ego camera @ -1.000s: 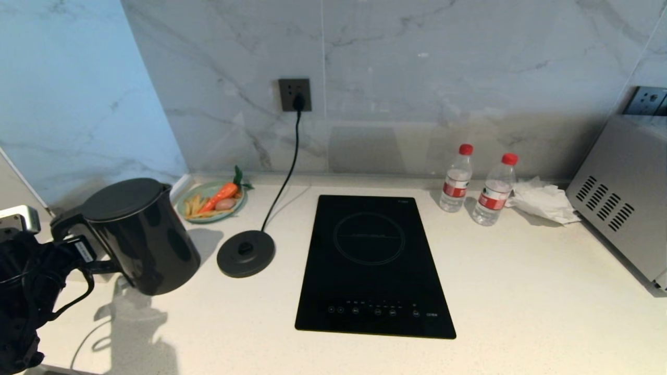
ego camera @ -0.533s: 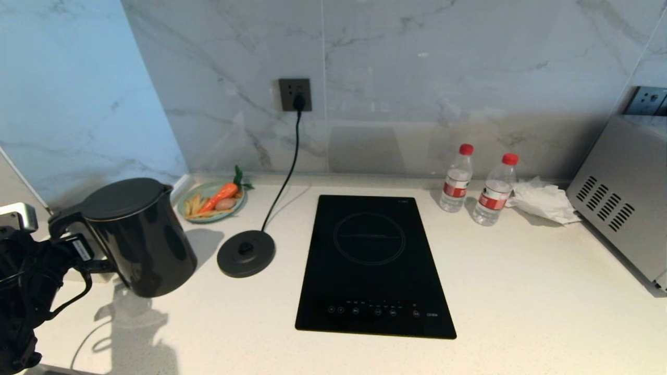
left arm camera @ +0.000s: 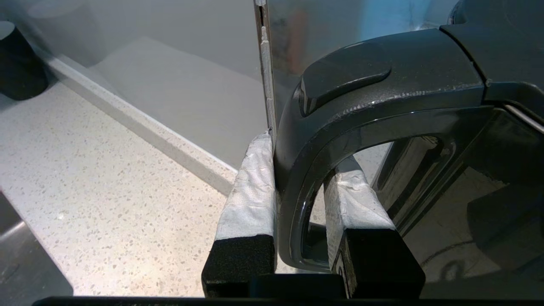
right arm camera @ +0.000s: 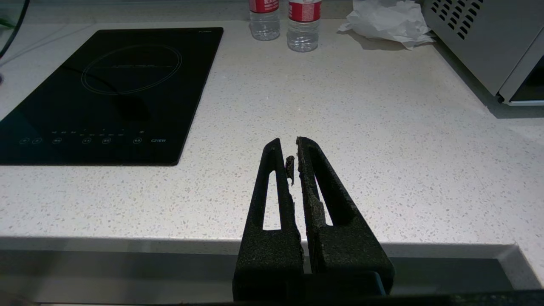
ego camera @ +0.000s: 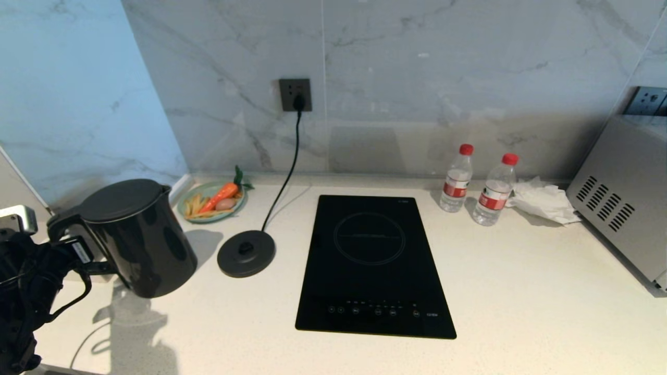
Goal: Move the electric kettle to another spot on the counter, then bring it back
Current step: Place it by the sink
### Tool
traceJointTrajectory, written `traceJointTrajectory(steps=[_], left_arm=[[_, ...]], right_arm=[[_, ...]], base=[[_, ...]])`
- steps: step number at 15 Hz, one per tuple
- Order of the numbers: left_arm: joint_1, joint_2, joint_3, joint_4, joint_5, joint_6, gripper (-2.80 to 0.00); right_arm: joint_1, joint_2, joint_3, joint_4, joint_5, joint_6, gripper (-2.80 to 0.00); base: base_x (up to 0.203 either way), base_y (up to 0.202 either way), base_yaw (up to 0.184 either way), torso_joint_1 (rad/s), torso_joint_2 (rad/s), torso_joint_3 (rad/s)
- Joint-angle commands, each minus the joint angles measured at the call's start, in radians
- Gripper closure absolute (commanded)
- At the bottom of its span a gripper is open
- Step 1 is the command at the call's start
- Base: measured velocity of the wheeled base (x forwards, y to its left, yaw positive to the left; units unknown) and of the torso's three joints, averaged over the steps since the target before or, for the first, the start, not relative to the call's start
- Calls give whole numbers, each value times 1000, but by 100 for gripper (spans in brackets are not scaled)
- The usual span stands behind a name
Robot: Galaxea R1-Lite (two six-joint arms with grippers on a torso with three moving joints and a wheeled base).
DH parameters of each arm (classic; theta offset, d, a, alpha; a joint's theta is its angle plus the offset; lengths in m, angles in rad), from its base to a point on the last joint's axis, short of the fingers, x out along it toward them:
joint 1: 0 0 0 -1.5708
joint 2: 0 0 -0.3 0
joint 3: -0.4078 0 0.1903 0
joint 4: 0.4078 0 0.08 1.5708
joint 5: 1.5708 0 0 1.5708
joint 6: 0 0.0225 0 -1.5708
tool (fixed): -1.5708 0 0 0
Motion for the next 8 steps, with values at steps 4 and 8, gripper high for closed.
traceJointTrajectory(steps=[4, 8], left_arm=[[-1, -1, 8, -8, 0, 0, -280], [1, 2, 30, -8, -1, -2, -280]], right_arm=[[0, 0, 0, 0, 0, 0, 0], [0, 0, 0, 0, 0, 0, 0]], base=[[0, 0, 0, 0, 0, 0], [0, 0, 0, 0, 0, 0]])
